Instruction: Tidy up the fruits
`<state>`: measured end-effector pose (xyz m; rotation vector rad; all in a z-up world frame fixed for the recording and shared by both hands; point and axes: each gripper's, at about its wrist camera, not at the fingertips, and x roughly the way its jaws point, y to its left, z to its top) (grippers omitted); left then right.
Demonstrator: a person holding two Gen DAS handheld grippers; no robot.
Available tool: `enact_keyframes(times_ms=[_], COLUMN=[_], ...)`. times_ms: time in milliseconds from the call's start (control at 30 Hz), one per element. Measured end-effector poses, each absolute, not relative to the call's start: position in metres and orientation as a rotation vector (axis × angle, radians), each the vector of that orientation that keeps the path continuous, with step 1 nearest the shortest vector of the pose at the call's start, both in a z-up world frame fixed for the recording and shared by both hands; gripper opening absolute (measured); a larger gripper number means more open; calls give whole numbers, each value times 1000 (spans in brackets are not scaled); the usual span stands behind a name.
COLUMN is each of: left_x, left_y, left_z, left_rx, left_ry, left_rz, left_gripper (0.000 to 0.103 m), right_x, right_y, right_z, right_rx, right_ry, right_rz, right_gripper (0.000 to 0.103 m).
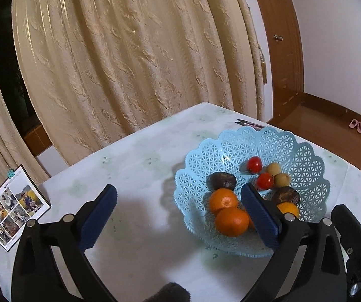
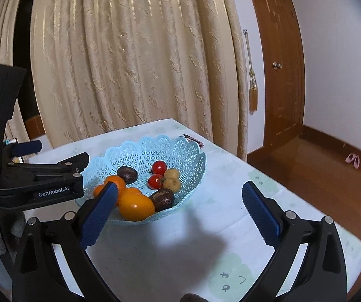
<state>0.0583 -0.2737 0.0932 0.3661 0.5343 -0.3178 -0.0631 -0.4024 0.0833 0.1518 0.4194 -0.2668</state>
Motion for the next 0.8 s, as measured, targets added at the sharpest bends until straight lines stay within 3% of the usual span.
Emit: enact_keyframes(times_ms=[800], left_x=[53], left_y=[-254], left_z=[90], left_rx=[310], left_ry=[573], left_rz=[-324], left_gripper=[98], right_x=[-55], right_y=[-381], right_z=[79], right_rx=[73], right_ry=[493], right_rz=[-237], right_gripper=[100])
